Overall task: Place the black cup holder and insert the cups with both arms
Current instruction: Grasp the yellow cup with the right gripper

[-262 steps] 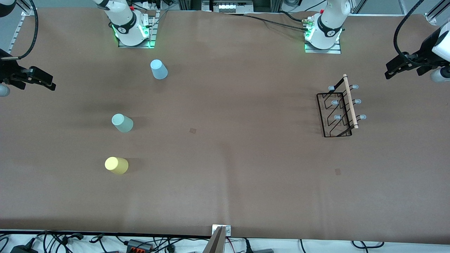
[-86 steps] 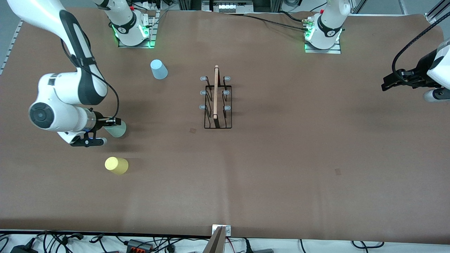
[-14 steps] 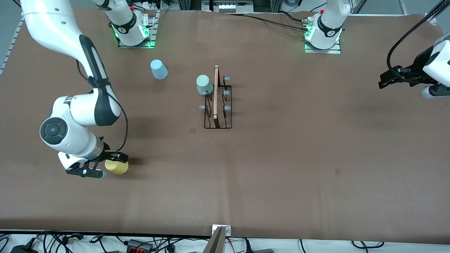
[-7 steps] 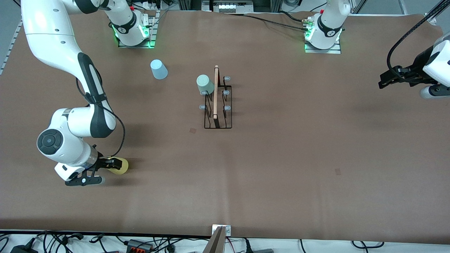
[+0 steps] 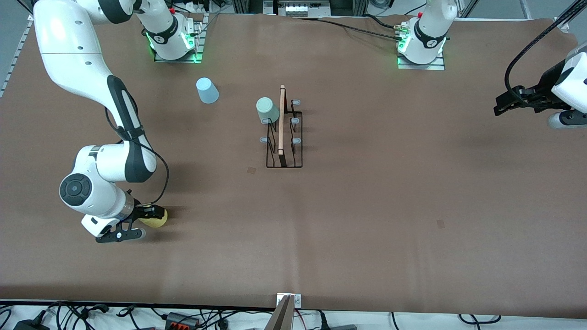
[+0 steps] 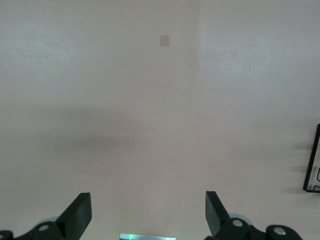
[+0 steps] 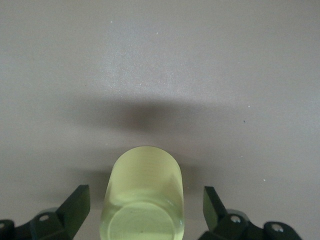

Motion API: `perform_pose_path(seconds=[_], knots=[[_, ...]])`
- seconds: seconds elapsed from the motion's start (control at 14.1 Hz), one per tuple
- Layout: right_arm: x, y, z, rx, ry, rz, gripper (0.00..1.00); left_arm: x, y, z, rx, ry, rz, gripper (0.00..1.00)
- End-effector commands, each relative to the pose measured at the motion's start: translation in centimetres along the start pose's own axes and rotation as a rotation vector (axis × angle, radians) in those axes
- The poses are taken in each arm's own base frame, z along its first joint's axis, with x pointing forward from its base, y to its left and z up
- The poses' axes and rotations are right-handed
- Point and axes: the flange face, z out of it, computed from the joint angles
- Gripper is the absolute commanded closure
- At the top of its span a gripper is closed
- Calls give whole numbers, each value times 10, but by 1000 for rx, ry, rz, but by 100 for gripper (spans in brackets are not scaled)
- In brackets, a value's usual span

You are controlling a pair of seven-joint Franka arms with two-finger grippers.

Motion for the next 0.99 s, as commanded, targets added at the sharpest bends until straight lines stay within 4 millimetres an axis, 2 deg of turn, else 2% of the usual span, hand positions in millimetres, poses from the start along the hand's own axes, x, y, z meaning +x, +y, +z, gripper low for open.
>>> perform_pose_path(seconds=[0.0, 0.07, 0.14, 0.21, 0.28, 0.5, 0.57, 0.71, 0.78, 0.92], knots=[[4, 6, -1, 12, 0, -20, 0, -5, 1, -6, 3, -1, -4, 0], [3, 5, 0, 15, -4, -20, 5, -5, 1, -6, 3, -1, -4, 0], [2, 5, 1, 17, -18, -19, 15, -5, 1, -6, 3, -1, -4, 0], [0, 5, 2, 26, -31, -12, 30, -5, 1, -6, 3, -1, -4, 0], [-1, 12, 3, 35, -33, 4, 37, -5, 1, -6, 3, -1, -4, 0], [0, 11, 2, 41, -33, 7, 60, -5, 1, -6, 3, -1, -4, 0], [0, 9, 0, 41, -33, 3, 64, -5, 1, -6, 3, -1, -4, 0], [-2, 2, -13, 51, -69, -6, 65, -5, 1, -6, 3, -1, -4, 0], [1, -10, -30, 70, -89, -23, 65, -5, 1, -6, 3, -1, -4, 0], [10, -37, -79, 113, -149, -57, 65, -5, 1, -6, 3, -1, -4, 0]])
